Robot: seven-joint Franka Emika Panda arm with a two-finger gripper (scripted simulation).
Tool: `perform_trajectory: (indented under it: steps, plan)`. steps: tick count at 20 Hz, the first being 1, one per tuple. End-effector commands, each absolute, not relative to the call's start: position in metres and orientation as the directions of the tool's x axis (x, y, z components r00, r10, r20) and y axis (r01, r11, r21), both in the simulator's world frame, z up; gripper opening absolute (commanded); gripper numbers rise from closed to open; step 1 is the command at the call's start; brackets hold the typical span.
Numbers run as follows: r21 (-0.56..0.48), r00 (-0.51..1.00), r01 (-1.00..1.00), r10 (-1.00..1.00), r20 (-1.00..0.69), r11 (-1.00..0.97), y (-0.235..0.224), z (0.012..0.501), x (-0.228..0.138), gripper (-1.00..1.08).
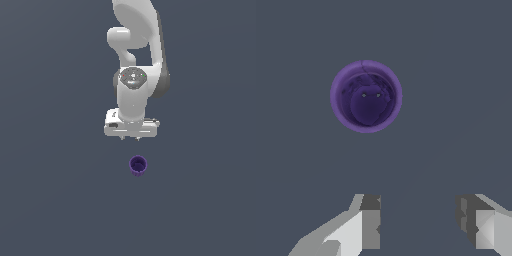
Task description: Pick up the object and move it to a goal position.
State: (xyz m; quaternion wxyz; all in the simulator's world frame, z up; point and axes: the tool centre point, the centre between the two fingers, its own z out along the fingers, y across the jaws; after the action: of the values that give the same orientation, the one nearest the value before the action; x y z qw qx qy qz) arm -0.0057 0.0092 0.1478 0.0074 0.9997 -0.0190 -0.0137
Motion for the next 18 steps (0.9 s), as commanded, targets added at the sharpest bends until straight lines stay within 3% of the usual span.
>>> perform_trajectory:
  steps: [1, 18]
  plan:
    - [0.025, 0.998, -0.063, -0.063, -0.025, -0.998, 0.01, 0.145, -0.004, 0.28]
    - [0.129, 0.936, -0.352, -0.348, 0.054, -0.927, 0.017, 0.119, 0.022, 0.28]
